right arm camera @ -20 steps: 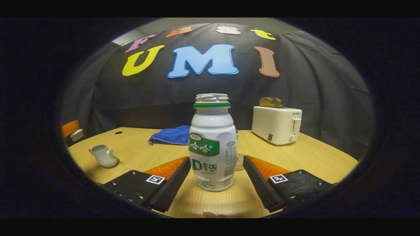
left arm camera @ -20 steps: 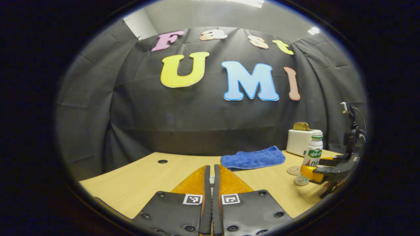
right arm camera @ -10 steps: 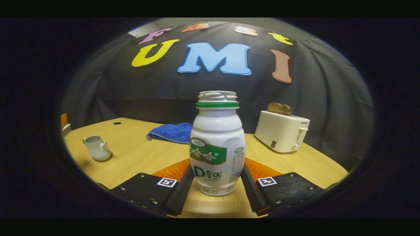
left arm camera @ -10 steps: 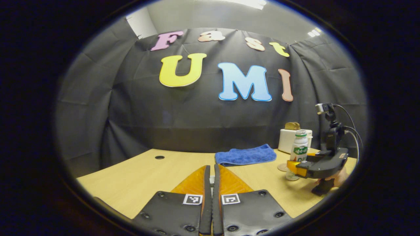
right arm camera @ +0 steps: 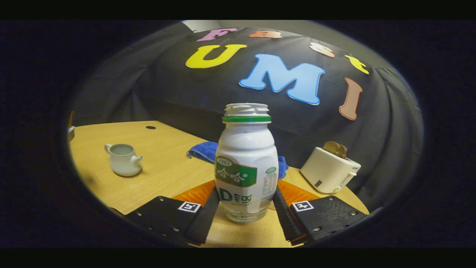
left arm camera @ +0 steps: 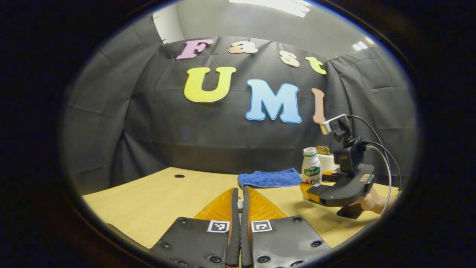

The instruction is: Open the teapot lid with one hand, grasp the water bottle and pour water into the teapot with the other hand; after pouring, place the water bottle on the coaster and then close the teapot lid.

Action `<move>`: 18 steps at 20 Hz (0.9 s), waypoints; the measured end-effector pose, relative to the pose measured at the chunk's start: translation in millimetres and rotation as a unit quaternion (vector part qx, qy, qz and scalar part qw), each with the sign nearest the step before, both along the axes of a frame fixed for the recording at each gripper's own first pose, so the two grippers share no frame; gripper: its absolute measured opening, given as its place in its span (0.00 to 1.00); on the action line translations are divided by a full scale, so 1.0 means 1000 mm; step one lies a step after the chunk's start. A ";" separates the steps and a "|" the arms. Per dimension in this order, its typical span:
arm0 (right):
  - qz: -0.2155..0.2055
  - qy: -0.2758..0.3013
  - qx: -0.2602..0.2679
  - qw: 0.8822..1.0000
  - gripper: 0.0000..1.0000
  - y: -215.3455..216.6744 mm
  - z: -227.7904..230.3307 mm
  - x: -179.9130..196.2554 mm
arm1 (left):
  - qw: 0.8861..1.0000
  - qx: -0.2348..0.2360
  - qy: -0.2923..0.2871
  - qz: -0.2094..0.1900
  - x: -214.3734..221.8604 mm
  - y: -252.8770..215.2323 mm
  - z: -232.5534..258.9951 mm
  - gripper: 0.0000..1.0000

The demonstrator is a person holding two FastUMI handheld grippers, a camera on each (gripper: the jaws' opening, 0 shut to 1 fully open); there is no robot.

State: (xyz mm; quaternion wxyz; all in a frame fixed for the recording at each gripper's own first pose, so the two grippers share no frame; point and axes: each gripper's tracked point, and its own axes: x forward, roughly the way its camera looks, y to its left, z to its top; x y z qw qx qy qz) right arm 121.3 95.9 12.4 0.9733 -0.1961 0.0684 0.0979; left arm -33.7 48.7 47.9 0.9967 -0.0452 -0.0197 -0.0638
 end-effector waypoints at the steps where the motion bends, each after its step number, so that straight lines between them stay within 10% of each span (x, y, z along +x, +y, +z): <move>1: 0.007 0.001 -0.008 1.000 0.74 0.006 0.000 0.000 | 1.000 -0.001 0.002 -0.002 -0.004 0.001 -0.002 0.11; 10: 0.048 -0.011 -0.207 0.977 0.75 0.047 -0.010 0.016 | 1.000 -0.002 0.007 0.004 -0.040 0.013 -0.014 0.11; 18: 0.073 -0.077 -0.382 0.918 0.75 0.075 -0.007 0.024 | 1.000 -0.014 -0.003 0.003 -0.056 0.018 -0.015 0.07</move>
